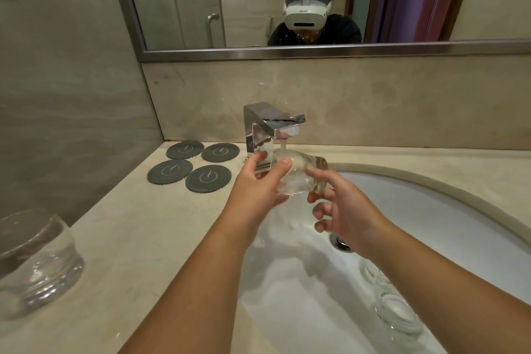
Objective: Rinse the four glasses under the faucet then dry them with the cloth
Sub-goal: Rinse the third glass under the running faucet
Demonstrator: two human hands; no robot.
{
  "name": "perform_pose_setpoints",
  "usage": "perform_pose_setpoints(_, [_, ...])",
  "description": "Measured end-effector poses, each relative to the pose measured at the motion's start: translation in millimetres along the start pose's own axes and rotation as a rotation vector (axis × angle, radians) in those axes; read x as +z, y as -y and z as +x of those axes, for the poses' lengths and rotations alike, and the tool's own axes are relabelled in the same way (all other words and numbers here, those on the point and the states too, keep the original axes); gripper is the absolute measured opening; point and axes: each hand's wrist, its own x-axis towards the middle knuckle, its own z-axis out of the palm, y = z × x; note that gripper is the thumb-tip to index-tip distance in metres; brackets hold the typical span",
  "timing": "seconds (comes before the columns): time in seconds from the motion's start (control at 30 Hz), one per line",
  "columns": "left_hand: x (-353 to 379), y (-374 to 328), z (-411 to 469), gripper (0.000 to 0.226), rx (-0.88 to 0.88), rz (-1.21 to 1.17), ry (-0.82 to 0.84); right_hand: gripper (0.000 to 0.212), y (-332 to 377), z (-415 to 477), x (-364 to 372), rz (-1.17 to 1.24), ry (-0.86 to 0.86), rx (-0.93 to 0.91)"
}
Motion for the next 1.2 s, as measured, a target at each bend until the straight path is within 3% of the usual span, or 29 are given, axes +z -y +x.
perform_pose_setpoints(0.27, [-8.3, 1.0, 1.4, 0.058, -0.056, -0.049, 0.053, 0.037, -10.4, 4.4, 17.1, 0.033, -0.064, -0.101])
perform_pose_setpoints(0.43, [-8.6, -1.5, -0.5, 0.079, -0.047, -0.107, 0.106, 0.040, -12.8, 4.9, 18.4, 0.025, -0.075, -0.099])
perform_pose_setpoints(0.63, [-10.2, -2.5, -0.5, 0.046, -0.012, -0.146, 0.056, 0.068, -13.2, 4.6, 20.0, -0.002, -0.043, -0.108])
perform_pose_setpoints(0.87, [-11.1, -4.7, -2.2, 0.063, -0.043, -0.135, 0.029, 0.034, -14.3, 6.8, 19.1, 0.071, 0.045, -0.121])
perform_pose_setpoints(1.1, [-12.0, -3.1, -4.8, 0.073, -0.033, -0.013, 0.171, 0.045, -12.7, 8.3, 16.2, 0.115, -0.029, -0.091])
perform_pose_setpoints(1.2, [-11.0, -3.4, -6.5, 0.063, -0.019, -0.024, 0.159, 0.056, -11.7, 8.0, 17.7, 0.084, -0.045, -0.100])
